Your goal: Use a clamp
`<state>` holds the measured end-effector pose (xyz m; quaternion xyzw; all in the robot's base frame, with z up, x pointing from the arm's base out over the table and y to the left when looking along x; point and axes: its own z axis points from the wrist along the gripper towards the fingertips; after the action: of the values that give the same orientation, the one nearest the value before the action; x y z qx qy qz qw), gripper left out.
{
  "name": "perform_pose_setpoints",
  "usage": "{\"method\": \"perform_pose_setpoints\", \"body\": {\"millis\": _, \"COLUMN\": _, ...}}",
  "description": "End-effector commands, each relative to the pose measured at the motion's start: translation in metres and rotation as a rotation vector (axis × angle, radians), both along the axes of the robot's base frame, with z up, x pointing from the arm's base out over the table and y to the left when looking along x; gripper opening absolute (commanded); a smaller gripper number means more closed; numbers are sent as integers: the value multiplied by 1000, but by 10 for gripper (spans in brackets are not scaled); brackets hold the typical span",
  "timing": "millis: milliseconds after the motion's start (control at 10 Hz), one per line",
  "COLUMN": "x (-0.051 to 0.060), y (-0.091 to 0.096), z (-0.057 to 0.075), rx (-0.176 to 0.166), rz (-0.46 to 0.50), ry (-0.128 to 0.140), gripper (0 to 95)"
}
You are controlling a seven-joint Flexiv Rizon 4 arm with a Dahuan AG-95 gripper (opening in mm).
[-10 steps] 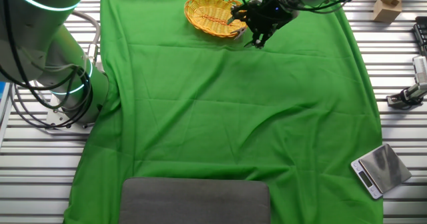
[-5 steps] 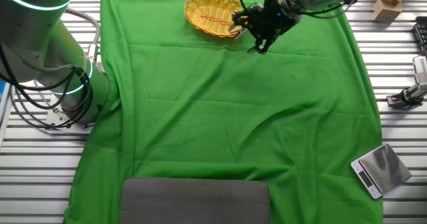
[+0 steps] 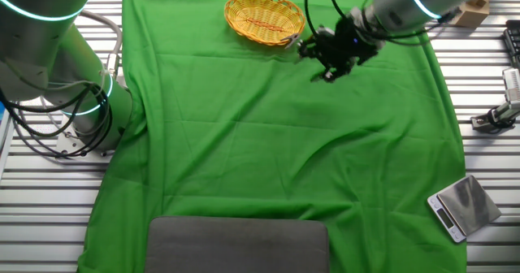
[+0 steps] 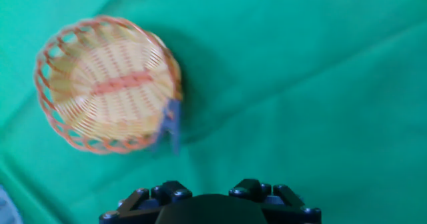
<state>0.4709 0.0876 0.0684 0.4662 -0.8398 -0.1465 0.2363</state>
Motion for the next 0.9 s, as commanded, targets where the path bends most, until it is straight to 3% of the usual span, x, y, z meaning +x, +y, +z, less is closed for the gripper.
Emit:
{"method": "perform_pose_setpoints", "body": {"millis": 100, "x": 2, "y": -11, "z": -1, "rx": 4, "rz": 16, "ry": -14, "gripper": 190}}
{"method": "perform_pose_setpoints", "body": {"millis": 200, "x": 2, "y": -16, "z": -2, "rx": 2, "rz": 28, "ry": -39, "gripper": 0}}
{"method": "perform_pose_setpoints", "body": {"millis": 400, "x": 1, "y": -19, "z": -2, "rx": 0, "rz": 35, "ry": -66, "gripper": 0}}
{"method": "perform_pose_setpoints", "body": {"millis": 900, "x": -3, "y": -22, "z": 1, "rx": -4, "rz": 35, "ry": -90, "gripper": 0}}
